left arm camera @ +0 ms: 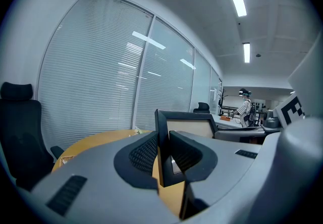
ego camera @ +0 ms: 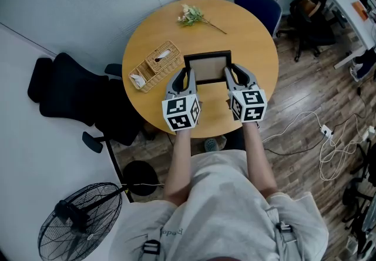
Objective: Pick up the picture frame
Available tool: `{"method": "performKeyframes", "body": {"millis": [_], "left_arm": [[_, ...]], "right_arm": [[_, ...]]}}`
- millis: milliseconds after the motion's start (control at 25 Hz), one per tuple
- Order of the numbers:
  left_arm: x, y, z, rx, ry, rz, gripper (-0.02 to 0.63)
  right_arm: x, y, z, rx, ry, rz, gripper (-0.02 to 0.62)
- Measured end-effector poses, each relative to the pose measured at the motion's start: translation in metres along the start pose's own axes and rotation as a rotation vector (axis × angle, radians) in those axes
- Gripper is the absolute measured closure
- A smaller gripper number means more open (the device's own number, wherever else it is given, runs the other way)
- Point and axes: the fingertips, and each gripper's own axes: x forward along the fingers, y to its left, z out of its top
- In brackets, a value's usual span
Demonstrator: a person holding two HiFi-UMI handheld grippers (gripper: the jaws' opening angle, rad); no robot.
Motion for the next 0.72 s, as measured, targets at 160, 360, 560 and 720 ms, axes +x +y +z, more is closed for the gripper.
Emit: {"method": "performKeyframes", "body": {"millis": [160, 360, 560, 720], "left_arm": [[-0.0024, -0.0008, 0.0021, 0.002, -0.005, 0.002, 0.515], [-0.0025, -0.0022, 0.0007, 0.001, -0.004, -0.003, 0.515], [-0.0015, -0.0027, -0.0017, -0.002, -0.001, -0.007, 0.515], [-0.0013, -0.0057, -0.0028, -0.002, 0.000, -0.011, 0.515]], "right_arm": [[-0.0014, 0.0009, 0.0018, 0.000, -0.005, 0.002, 0.518], [-0.0017, -0.0008, 0.0007, 0.002, -0.004, 0.000, 0.518], [-0.0026, -0.0016, -0.0014, 0.004, -0.003, -0.004, 0.518], [-0.0040, -0.0042, -0.0027, 0.010, -0.004, -0.010, 0.518]]}}
